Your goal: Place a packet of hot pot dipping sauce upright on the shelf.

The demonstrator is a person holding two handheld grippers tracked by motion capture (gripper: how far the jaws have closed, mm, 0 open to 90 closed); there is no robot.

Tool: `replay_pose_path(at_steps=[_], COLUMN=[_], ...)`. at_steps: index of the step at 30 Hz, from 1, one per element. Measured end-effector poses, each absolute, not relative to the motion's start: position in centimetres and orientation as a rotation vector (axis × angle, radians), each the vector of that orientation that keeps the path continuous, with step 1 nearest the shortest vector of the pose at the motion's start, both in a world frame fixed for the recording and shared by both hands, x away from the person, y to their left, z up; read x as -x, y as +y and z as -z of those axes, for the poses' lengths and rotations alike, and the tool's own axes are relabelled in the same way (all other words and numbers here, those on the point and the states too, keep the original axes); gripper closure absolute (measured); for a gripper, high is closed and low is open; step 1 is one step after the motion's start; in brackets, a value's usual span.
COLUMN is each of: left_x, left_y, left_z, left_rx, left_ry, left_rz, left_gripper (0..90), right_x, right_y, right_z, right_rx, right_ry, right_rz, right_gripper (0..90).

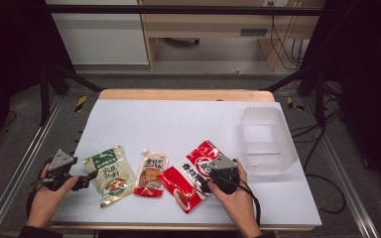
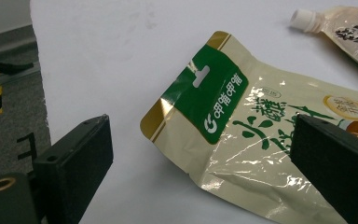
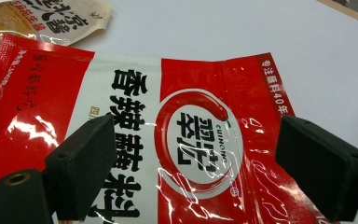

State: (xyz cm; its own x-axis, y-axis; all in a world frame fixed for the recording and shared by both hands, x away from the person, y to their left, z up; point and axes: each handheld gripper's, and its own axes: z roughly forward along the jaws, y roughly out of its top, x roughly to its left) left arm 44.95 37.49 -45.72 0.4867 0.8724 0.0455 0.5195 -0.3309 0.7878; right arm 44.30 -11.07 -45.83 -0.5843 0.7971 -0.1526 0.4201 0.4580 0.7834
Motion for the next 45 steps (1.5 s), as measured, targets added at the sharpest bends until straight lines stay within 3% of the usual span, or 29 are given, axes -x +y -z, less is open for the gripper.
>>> replay_pose_path(at_steps=[18,29,36,38,42,43,45], left_x=[-45.4,-46.6,-46.8,-46.3,-46.2,-46.3,-46.5], left_y=[38.2,37.8,37.4,37.5,37.4,37.5,37.7], left_z=[46.0,46.7,47.0,46.8,46.7,46.7,46.6], left_rx=[-1.983,-2.012,-2.039,-2.051,-2.073,-2.073,-2.075], left_ry=[1.188,1.194,1.187,1.164,1.167,1.172,1.182], left_rz=[-0.600,-0.550,-0.468,-0.447,-0.480,-0.485,-0.505], left_gripper=[7.9,15.8,28.2,44.6,59.2,59.2,72.5], right_x=[-43.9,-44.2,-44.2,-44.1,-44.2,-44.2,-44.2], right_y=[-11.2,-10.7,-10.8,-10.8,-10.8,-10.8,-10.7], right_z=[45.4,45.8,45.9,45.8,45.7,45.7,45.7], right_rx=[-1.014,-1.019,-1.023,-1.019,-1.003,-1.003,-1.002], right_ry=[2.188,2.220,2.218,2.214,2.218,2.218,2.219], right_rz=[-0.993,-0.950,-0.945,-0.945,-0.940,-0.940,-0.936], right_gripper=[9.7,10.8,11.2,11.5,11.8,11.8,11.8])
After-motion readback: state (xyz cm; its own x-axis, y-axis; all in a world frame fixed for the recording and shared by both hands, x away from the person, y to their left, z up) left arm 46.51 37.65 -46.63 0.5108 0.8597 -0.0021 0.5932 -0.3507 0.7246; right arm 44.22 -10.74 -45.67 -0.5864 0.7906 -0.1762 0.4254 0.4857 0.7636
